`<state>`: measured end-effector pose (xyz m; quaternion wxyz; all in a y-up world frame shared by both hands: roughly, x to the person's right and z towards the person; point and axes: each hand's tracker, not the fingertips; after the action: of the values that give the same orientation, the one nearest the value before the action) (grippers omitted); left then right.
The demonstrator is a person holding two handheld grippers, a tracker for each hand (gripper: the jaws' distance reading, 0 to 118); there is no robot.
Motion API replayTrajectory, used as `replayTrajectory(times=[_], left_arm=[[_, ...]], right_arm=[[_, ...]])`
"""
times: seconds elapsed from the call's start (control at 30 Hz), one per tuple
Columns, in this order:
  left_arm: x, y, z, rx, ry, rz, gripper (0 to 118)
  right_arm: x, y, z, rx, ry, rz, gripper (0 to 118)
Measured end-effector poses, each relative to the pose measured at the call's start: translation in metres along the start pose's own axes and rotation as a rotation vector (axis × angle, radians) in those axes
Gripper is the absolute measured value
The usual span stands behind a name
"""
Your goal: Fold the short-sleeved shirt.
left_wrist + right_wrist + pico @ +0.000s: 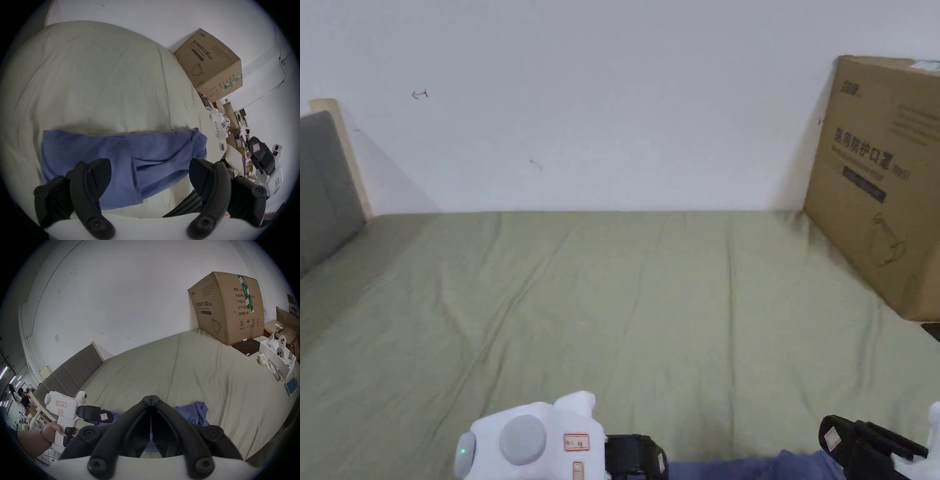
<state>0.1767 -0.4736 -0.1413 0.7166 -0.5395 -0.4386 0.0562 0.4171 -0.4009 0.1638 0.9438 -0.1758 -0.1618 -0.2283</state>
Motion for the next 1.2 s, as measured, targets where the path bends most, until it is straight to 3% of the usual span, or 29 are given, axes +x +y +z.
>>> replayTrajectory(times=[0.1, 0.13, 0.2, 0.23, 0.27, 0.43, 0.57, 0.7, 0.83, 0.93, 0.97, 1.0, 1.03, 1.07, 1.1, 1.2], left_arm=[[-0.010, -0.002, 0.035, 0.081, 0.114, 0.041, 100], [-0.021, 0.002, 0.043, 0.093, 0.153, 0.051, 82], [-0.037, 0.010, 0.051, 0.127, 0.174, 0.043, 13], [-0.040, 0.000, 0.051, 0.121, 0.174, 0.036, 1], [-0.045, 0.002, 0.046, 0.108, 0.220, 0.026, 1], [-0.037, -0.003, -0.004, 0.017, 0.124, 0.008, 1], [-0.012, -0.023, -0.067, -0.122, 0.215, -0.073, 0], [0.019, -0.032, -0.077, -0.104, 0.168, -0.112, 0], [0.017, -0.032, -0.043, -0.098, -0.296, 0.059, 1], [-0.014, -0.024, -0.003, 0.004, -0.387, 0.121, 1], [-0.028, -0.020, 0.014, 0.045, -0.386, 0.127, 5], [-0.043, -0.017, 0.028, 0.070, -0.368, 0.133, 21], [-0.051, -0.017, 0.051, 0.100, -0.365, 0.148, 65], [-0.046, -0.018, 0.054, 0.106, -0.339, 0.166, 100], [-0.062, -0.016, 0.063, 0.106, -0.321, 0.186, 118], [-0.125, -0.021, 0.095, 0.165, -0.283, 0.294, 118]], right_arm=[[0.004, -0.001, -0.002, -0.005, 0.000, -0.012, 0], [0.007, -0.002, -0.005, -0.006, 0.001, -0.015, 0], [0.009, -0.004, -0.008, -0.011, 0.004, -0.021, 0], [0.009, -0.005, -0.010, -0.016, 0.007, -0.024, 0], [0.010, -0.006, -0.011, -0.021, 0.010, -0.028, 0], [0.009, -0.009, -0.013, -0.039, 0.016, -0.029, 0], [0.011, -0.009, -0.012, -0.052, 0.001, -0.005, 0], [0.013, -0.008, -0.010, -0.059, -0.011, -0.004, 0], [0.011, -0.007, -0.010, -0.059, -0.008, -0.009, 0], [0.006, -0.004, -0.010, -0.061, -0.002, -0.006, 0], [0.004, -0.003, -0.010, -0.060, -0.001, -0.002, 0], [0.002, -0.003, -0.010, -0.060, -0.001, 0.003, 0], [0.000, -0.003, -0.011, -0.061, 0.001, 0.010, 0], [-0.002, -0.003, -0.012, -0.064, 0.002, 0.015, 0], [-0.004, -0.003, -0.013, -0.068, 0.003, 0.020, 0], [-0.010, -0.006, -0.019, -0.082, 0.009, 0.027, 0]])
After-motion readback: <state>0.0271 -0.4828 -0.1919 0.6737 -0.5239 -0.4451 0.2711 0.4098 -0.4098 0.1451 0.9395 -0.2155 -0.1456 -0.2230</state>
